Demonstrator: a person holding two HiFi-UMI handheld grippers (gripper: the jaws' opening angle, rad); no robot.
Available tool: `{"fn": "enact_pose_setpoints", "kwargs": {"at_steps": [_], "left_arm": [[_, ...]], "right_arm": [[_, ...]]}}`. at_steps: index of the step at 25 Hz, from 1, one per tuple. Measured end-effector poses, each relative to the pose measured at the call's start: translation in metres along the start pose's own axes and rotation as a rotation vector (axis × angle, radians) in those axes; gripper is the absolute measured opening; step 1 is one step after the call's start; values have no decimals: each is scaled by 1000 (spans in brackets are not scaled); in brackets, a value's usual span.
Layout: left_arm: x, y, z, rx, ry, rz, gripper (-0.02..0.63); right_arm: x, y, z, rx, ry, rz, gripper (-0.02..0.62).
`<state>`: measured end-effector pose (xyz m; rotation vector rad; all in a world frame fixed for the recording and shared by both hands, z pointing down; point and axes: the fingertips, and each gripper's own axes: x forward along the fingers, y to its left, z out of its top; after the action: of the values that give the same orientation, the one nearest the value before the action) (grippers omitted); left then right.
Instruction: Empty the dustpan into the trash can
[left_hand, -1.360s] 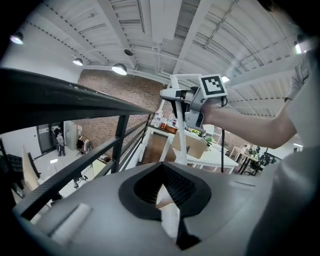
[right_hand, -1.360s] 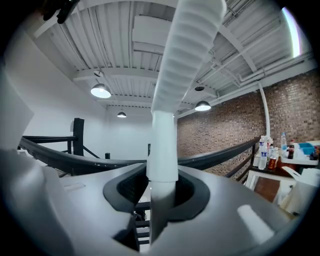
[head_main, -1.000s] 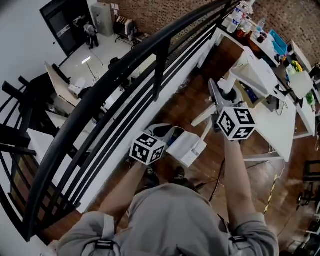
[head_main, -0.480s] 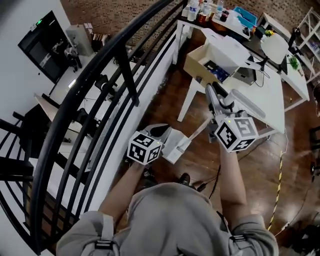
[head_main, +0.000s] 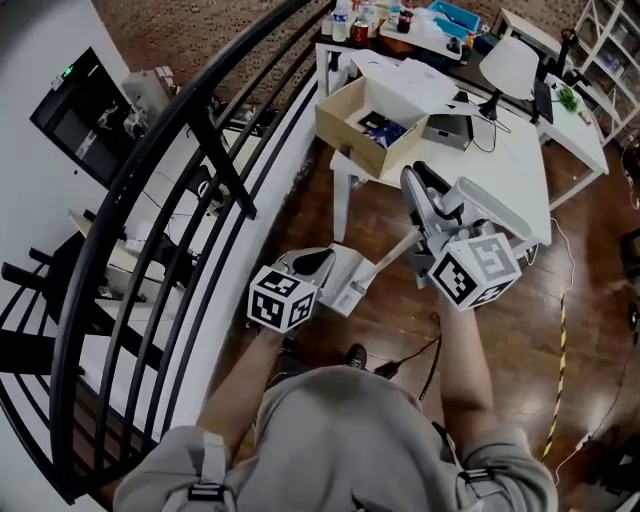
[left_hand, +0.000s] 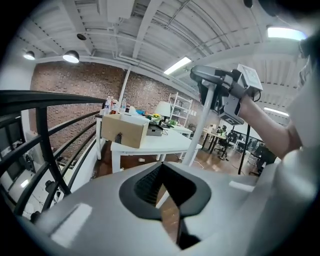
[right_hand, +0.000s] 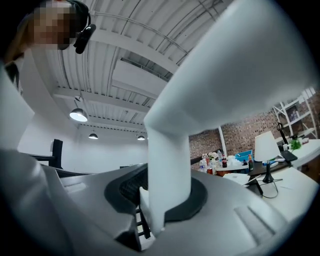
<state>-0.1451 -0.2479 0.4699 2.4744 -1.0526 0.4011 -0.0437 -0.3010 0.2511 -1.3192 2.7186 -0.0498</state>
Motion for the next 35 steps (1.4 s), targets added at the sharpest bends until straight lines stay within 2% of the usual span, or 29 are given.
{"fn": "enact_pose_setpoints", "kwargs": {"at_steps": [6,11,19,27,35], "left_arm": [[31,-36,7,22,6,-29,6],[52,-54,9,39,30,-47,6],[88,-88,-24,62,127,-104,6],[142,-111,-82,33,228,-165,6],[173,-98,-122,-17,271,-131,6]], "right_arm": [[-54,-48,7,-27,4,-53,72],[-90,-91,-12,-39,36,-122,72],[-124,-151,-100,-33,74,-135,71],[-142,-199,-197,21,96,-171,66],[-145,-225,-264,26,63,-136,65]]}}
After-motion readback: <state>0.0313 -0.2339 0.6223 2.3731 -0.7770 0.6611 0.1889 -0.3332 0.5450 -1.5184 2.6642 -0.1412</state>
